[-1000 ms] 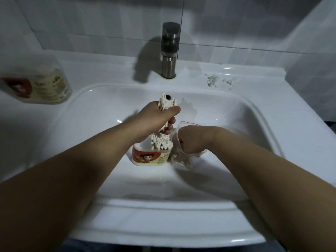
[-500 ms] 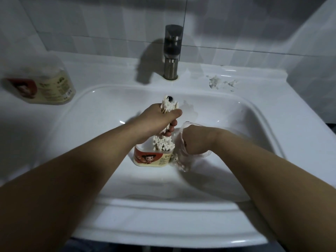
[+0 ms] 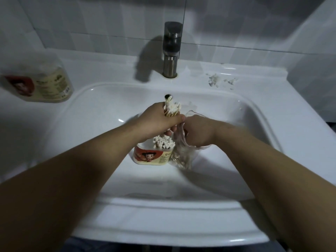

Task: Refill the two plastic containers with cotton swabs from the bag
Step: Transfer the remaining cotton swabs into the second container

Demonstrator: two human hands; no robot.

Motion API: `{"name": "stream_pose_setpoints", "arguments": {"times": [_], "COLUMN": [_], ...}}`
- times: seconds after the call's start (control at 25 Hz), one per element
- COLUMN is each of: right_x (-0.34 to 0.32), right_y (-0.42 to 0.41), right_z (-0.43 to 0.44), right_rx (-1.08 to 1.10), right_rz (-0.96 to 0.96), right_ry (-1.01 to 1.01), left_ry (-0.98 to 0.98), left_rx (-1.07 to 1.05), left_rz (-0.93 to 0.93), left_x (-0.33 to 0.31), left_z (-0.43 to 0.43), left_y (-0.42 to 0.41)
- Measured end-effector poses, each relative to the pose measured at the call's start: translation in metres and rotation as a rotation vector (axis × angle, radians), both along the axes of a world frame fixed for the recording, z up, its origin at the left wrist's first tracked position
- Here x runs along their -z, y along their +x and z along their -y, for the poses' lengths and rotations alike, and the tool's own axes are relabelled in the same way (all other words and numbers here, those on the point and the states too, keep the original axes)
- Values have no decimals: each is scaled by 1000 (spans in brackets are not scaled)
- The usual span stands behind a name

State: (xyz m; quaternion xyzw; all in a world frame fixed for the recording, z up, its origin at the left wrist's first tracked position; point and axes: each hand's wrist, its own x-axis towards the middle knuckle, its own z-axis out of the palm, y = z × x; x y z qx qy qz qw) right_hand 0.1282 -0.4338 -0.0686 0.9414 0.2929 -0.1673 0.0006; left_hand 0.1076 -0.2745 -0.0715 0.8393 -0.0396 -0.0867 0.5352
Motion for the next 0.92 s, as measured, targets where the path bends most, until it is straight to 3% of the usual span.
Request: {"name": "stream_pose_setpoints", "arguments": {"times": [0.32,0.52,0.8,0.92], "right_x": [6,1,-1,4], "right_y": [-20,-21,-10,-7], "right_z": [-18,-20,-9,-6], "right_rx": [-253,-209,-146,-98], "right_rz": [9,-53,90,22], "right_ry": [-181,-324,-265,-278], "left_ry": [-5,33,94,114], "left_rx": [-74,-15,16,23], "left_rz": [29,27,72,81], "left_x": [-1,0,1,1], "left_z": [-1,-2,-1,-1], "left_y": [1,-2,0,-1]}}
